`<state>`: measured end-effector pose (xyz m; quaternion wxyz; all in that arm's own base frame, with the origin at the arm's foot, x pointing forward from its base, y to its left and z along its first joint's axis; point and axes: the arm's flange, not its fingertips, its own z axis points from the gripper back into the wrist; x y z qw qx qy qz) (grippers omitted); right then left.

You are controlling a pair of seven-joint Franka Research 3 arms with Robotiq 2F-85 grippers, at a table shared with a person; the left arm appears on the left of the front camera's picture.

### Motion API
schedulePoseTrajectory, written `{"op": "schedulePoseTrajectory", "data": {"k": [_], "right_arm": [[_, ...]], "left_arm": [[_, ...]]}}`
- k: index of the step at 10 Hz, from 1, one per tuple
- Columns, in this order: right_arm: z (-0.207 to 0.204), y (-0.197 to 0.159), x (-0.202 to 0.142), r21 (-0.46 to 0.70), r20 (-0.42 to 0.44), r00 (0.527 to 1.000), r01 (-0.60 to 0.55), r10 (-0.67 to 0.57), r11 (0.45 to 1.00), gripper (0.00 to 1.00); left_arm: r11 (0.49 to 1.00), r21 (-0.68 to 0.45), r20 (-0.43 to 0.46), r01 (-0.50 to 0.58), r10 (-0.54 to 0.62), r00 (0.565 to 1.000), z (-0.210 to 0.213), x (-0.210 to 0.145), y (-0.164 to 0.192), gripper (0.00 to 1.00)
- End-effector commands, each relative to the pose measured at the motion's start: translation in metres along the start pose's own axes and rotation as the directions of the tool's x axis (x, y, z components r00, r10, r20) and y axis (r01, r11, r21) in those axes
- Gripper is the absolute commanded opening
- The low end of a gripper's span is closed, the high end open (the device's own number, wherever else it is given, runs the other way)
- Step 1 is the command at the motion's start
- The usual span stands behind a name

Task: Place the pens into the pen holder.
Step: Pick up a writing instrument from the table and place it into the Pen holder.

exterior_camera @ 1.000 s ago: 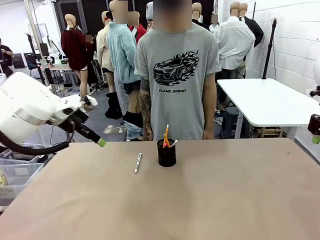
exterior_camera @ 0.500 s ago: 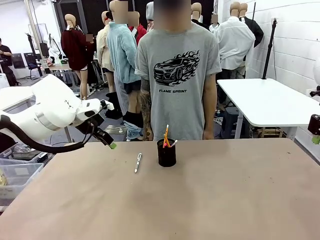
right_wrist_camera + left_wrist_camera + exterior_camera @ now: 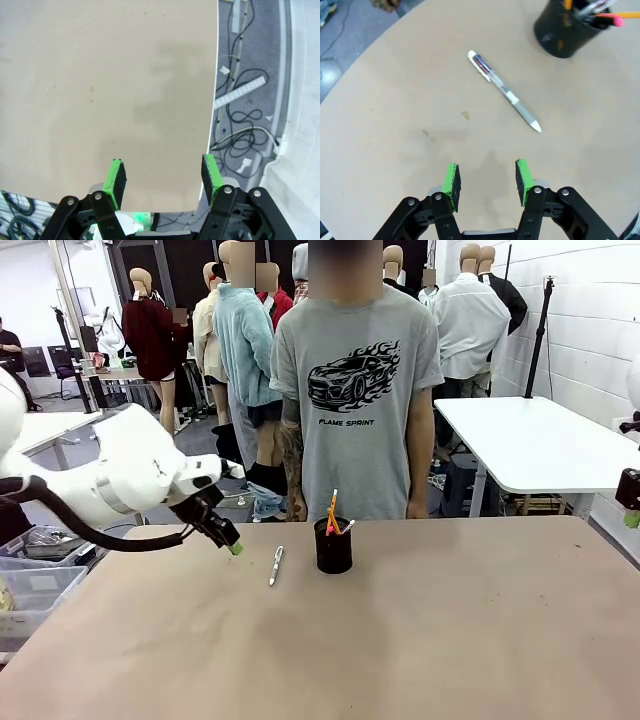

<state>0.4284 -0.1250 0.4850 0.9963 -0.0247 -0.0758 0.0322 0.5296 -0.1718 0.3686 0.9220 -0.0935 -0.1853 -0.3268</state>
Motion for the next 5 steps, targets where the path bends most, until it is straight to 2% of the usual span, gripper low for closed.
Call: {"op": "schedulePoseTrajectory", "data": {"k": [1, 4, 5], "right_arm": [[-0.001, 0.001, 0.001, -0.003, -0.005, 1.0, 0.009, -0.009, 1.0, 0.76], [-0.001, 0.001, 0.001, -0.003, -0.005, 1.0, 0.009, -0.009, 1.0, 0.76], [-0.001, 0.001, 0.001, -0.003, -0.005, 1.0, 0.009, -0.009, 1.0, 0.76]], "left_arm": [[0.999, 0.043, -0.068, 0.003, 0.0, 0.998, -0.016, 0.048, -0.009, 0.59], [0.996, 0.086, -0.12, -0.008, 0.019, 0.993, -0.047, 0.088, -0.013, 0.59], [0.998, 0.062, -0.137, -0.03, 0.038, 0.99, -0.056, 0.096, -0.015, 0.59]]}}
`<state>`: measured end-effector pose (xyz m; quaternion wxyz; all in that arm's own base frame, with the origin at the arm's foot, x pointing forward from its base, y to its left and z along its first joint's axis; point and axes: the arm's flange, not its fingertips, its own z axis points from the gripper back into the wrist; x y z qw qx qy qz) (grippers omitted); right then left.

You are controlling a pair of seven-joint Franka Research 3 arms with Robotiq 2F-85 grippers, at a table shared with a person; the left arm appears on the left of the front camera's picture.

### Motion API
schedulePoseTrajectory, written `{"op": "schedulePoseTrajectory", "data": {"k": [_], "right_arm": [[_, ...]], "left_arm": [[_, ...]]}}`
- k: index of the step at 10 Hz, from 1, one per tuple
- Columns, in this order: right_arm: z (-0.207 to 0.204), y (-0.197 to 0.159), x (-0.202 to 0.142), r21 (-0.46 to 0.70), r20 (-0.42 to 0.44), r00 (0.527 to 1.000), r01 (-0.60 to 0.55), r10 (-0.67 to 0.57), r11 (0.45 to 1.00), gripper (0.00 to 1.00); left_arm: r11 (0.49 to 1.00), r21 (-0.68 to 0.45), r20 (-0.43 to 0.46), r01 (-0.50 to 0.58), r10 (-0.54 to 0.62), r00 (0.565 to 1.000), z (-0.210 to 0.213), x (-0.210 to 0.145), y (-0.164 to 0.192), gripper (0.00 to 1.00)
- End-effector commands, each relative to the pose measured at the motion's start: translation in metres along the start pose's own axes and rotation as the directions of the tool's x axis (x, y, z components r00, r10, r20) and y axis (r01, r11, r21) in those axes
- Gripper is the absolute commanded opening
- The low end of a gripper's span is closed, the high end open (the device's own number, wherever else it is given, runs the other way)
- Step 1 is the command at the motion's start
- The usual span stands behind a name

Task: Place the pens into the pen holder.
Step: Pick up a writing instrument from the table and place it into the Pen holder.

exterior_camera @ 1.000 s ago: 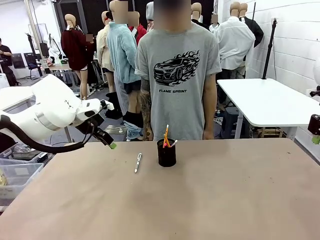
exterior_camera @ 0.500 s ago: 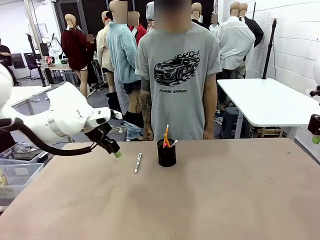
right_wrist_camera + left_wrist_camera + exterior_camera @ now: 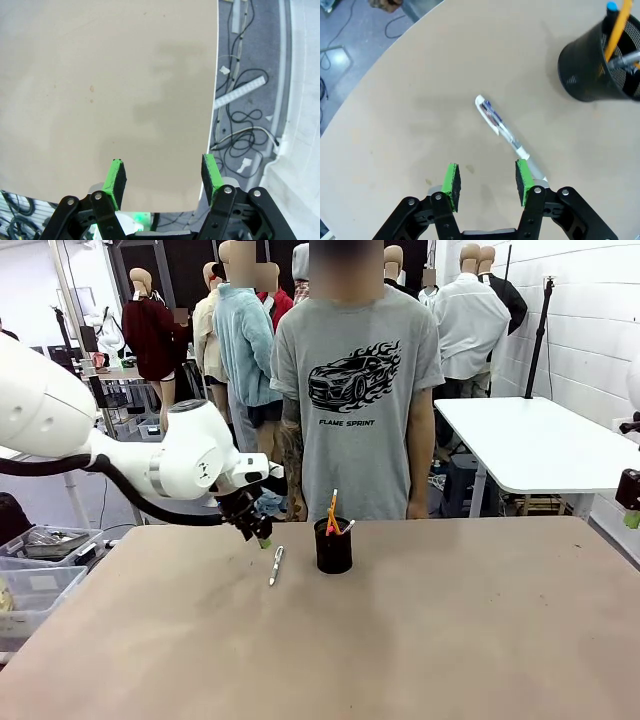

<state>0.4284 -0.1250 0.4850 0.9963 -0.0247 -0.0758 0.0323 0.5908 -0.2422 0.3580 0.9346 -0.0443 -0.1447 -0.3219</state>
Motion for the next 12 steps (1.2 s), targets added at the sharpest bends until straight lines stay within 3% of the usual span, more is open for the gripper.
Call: {"op": "schedulePoseTrajectory", "data": {"k": [1, 3, 7, 12], "right_arm": [[-0.001, 0.001, 0.001, -0.003, -0.005, 1.0, 0.009, -0.009, 1.0, 0.76], [-0.001, 0.001, 0.001, -0.003, -0.005, 1.0, 0.009, -0.009, 1.0, 0.76], [-0.001, 0.001, 0.001, -0.003, -0.005, 1.0, 0.009, -0.009, 1.0, 0.76], [-0.001, 0.001, 0.001, -0.003, -0.005, 1.0, 0.009, -0.009, 1.0, 0.76]], "left_arm": [[0.999, 0.0, -0.028, -0.05, 0.05, 0.998, -0.016, 0.024, -0.004, 0.59], [0.996, -0.04, -0.031, -0.077, 0.075, 0.997, -0.034, 0.037, -0.007, 0.59], [0.996, 0.034, -0.117, -0.084, 0.088, 0.989, -0.064, 0.04, -0.013, 0.59], [0.996, 0.063, -0.14, -0.068, 0.076, 0.987, -0.068, 0.036, -0.014, 0.57]]}}
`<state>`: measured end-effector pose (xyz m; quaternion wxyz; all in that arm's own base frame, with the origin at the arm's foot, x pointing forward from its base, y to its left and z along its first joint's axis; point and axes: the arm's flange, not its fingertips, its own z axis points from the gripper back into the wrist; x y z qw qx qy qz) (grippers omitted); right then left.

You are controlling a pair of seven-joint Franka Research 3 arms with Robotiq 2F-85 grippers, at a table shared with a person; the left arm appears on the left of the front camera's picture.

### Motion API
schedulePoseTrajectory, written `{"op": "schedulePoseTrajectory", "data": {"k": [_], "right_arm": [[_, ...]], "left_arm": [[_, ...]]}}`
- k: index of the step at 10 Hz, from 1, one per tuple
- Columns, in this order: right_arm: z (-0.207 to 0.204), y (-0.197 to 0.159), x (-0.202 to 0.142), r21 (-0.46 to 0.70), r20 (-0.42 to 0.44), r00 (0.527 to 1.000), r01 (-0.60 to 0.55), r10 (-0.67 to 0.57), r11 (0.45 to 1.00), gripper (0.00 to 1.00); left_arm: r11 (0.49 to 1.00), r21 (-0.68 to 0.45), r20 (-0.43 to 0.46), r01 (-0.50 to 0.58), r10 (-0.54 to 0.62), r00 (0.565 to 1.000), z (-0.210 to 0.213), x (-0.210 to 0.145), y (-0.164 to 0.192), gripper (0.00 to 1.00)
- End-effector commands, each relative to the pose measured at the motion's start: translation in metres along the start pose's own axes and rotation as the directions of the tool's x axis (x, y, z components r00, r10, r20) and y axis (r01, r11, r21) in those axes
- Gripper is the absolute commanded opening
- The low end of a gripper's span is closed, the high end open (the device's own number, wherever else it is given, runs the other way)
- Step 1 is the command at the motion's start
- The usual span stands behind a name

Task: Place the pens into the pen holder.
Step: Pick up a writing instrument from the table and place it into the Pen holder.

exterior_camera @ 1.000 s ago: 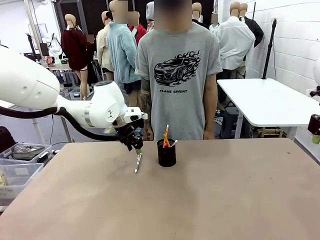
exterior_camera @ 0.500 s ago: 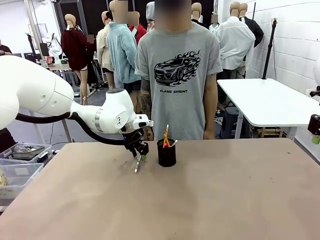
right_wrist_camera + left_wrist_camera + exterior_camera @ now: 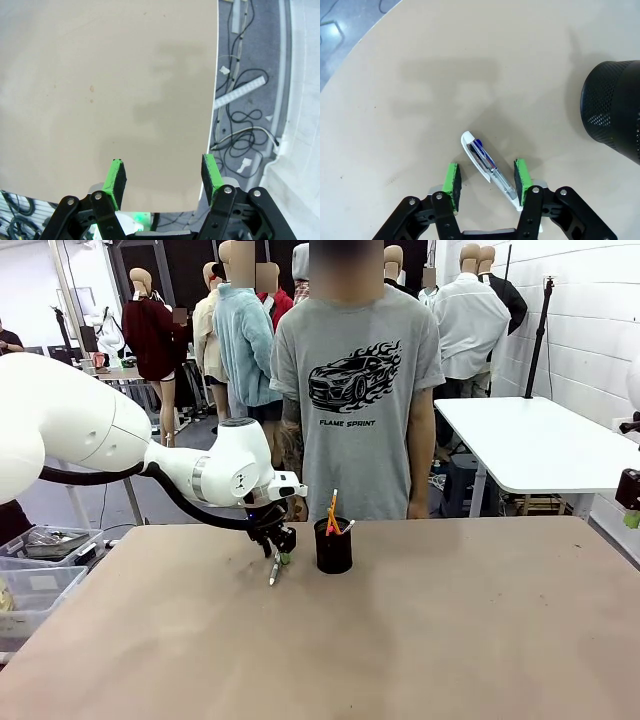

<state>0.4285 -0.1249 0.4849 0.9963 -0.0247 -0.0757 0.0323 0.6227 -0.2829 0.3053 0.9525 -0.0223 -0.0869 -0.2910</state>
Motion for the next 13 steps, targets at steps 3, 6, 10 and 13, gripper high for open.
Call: {"op": "schedulePoseTrajectory", "data": {"k": [3, 6, 10, 13], "right_arm": [[-0.001, 0.001, 0.001, -0.003, -0.005, 1.0, 0.009, -0.009, 1.0, 0.76], [-0.001, 0.001, 0.001, -0.003, -0.005, 1.0, 0.009, -0.009, 1.0, 0.76], [-0.001, 0.001, 0.001, -0.003, -0.005, 1.0, 0.009, -0.009, 1.0, 0.76], [-0.001, 0.001, 0.001, -0.003, -0.005, 1.0, 0.009, -0.009, 1.0, 0.76]], "left_arm": [[0.998, 0.053, -0.035, 0.028, -0.026, 0.999, -0.006, 0.003, -0.002, 0.1], [0.998, 0.059, -0.057, 0.03, -0.027, 0.998, -0.007, 0.0, -0.001, 0.0], [0.989, -0.106, 0.081, 0.099, -0.091, 0.993, 0.039, -0.036, 0.025, 0.0], [0.981, -0.11, 0.275, 0.161, -0.126, 0.953, 0.086, -0.076, 0.045, 0.0]]}}
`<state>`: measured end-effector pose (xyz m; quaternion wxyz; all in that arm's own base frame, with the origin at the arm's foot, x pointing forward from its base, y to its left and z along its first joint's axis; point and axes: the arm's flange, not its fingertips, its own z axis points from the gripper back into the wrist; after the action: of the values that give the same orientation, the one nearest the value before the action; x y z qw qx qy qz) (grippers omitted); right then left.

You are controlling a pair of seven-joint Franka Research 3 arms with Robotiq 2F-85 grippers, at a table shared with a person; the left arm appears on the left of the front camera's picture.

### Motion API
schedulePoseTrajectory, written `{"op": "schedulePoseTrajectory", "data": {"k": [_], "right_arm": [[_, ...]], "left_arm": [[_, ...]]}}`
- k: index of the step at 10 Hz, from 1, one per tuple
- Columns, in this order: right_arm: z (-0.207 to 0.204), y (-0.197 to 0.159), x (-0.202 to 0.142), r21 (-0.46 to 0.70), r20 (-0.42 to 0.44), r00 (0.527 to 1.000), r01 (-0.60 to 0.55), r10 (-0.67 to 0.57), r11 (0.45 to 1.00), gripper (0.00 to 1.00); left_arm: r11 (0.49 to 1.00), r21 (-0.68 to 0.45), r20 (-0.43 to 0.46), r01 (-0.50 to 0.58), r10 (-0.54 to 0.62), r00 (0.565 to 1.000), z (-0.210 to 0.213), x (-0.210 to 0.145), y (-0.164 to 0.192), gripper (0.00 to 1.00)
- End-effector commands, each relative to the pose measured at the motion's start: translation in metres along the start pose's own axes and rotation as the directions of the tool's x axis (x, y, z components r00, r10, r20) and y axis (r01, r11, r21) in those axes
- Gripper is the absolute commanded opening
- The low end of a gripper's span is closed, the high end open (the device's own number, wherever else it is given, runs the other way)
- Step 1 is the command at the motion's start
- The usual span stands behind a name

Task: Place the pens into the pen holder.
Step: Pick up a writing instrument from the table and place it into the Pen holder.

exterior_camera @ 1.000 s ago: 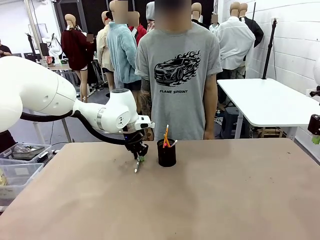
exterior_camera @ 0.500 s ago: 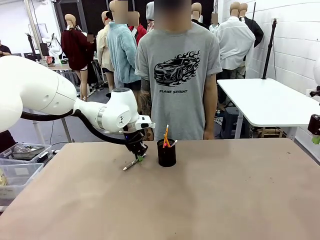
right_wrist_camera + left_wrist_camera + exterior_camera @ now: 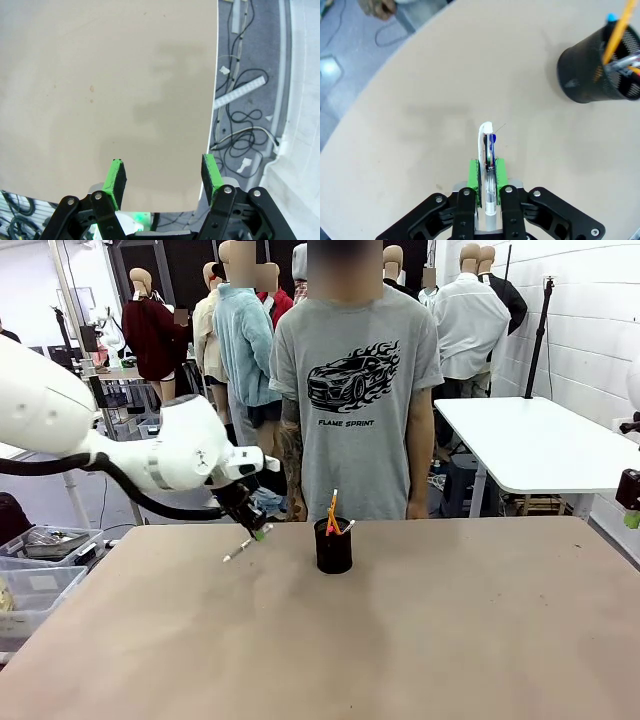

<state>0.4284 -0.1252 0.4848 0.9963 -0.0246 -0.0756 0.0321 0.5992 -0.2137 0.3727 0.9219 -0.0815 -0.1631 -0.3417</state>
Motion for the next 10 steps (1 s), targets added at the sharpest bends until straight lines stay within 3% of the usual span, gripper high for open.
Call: {"op": "schedulePoseTrajectory", "data": {"k": [1, 2, 3, 5, 6, 10], "right_arm": [[-0.001, 0.001, 0.001, -0.003, -0.005, 1.0, 0.009, -0.009, 1.0, 0.76], [-0.001, 0.001, 0.001, -0.003, -0.005, 1.0, 0.009, -0.009, 1.0, 0.76], [-0.001, 0.001, 0.001, -0.003, -0.005, 1.0, 0.009, -0.009, 1.0, 0.76], [-0.001, 0.001, 0.001, -0.003, -0.005, 1.0, 0.009, -0.009, 1.0, 0.76], [-0.001, 0.001, 0.001, -0.003, -0.005, 1.0, 0.009, -0.009, 1.0, 0.76], [-0.001, 0.001, 0.001, -0.003, -0.005, 1.0, 0.009, -0.009, 1.0, 0.76]], "left_arm": [[0.987, -0.119, 0.211, 0.108, -0.081, 0.974, 0.028, -0.034, -0.003, 0.0], [0.978, -0.14, 0.317, 0.155, -0.104, 0.943, 0.036, -0.038, -0.003, 0.0], [0.946, -0.19, 0.454, 0.262, -0.152, 0.878, 0.044, -0.038, -0.003, 0.0], [0.908, -0.238, 0.62, 0.345, -0.131, 0.773, 0.052, -0.04, 0.003, 0.0], [0.884, -0.228, 0.706, 0.408, -0.138, 0.695, 0.055, -0.039, 0.006, 0.0], [0.784, -0.226, 0.858, 0.579, -0.121, 0.499, 0.034, -0.028, -0.012, 0.0]]}}
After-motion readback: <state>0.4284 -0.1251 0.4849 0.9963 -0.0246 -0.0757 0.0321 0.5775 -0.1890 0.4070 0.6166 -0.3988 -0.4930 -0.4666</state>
